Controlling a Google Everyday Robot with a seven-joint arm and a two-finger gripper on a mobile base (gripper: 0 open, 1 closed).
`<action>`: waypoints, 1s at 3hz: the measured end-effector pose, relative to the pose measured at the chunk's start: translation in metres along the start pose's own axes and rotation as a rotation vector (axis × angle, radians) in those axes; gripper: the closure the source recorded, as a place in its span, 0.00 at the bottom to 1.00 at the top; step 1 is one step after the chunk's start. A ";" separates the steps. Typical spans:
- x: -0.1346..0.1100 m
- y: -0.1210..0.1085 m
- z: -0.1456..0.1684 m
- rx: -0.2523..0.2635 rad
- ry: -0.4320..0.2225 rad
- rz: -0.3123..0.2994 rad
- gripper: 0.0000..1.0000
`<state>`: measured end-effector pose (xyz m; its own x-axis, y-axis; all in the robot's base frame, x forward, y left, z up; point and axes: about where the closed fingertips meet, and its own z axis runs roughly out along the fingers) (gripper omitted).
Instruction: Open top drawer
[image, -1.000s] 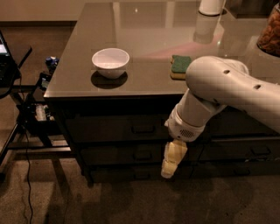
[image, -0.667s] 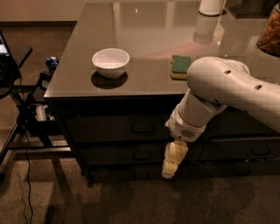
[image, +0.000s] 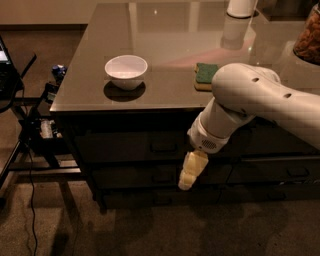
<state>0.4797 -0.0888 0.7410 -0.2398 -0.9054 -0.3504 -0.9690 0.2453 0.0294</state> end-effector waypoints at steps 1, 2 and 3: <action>-0.001 -0.016 0.012 0.006 -0.010 0.018 0.00; -0.001 -0.026 0.025 -0.003 -0.014 0.032 0.00; 0.000 -0.035 0.033 -0.005 -0.016 0.036 0.00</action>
Offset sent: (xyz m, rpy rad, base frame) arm 0.0414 0.0057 -0.0382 0.0262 0.0241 -0.0439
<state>0.5155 -0.0860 0.7094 -0.2737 -0.8901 -0.3644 -0.9600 0.2759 0.0472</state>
